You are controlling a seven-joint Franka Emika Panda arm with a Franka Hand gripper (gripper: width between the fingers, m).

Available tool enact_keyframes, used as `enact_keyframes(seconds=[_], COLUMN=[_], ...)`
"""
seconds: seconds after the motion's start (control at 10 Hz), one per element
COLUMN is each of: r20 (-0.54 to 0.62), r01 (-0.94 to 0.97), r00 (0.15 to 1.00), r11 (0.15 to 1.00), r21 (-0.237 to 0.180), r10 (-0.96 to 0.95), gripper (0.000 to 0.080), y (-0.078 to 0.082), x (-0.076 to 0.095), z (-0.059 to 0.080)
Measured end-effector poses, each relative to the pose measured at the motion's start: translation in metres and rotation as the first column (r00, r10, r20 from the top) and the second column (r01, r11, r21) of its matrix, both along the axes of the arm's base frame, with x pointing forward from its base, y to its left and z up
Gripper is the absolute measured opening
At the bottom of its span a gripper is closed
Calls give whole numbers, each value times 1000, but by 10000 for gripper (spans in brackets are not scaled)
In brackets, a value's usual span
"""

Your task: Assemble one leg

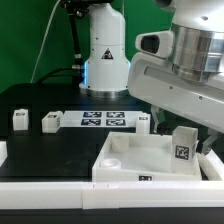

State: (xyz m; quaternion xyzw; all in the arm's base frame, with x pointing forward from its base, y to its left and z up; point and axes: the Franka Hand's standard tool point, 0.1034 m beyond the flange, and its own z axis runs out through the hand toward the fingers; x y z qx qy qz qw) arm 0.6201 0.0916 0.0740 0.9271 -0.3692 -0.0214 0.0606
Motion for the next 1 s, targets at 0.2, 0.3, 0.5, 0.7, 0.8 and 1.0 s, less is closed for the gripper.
enact_keyframes(seconds=[0.2, 0.3, 0.5, 0.7, 0.8, 1.0], r20=[0, 0, 0, 0, 0, 0], r01=[0, 0, 0, 0, 0, 0], r00=[1000, 1000, 1000, 1000, 1000, 1000], r11=[1000, 1000, 1000, 1000, 1000, 1000], r21=[0, 0, 0, 0, 0, 0], r10=[0, 0, 0, 0, 0, 0], gripper=[645, 645, 649, 649, 649, 649], y=[0, 0, 0, 0, 0, 0], x=[0, 0, 0, 0, 0, 0], z=[0, 0, 0, 0, 0, 0])
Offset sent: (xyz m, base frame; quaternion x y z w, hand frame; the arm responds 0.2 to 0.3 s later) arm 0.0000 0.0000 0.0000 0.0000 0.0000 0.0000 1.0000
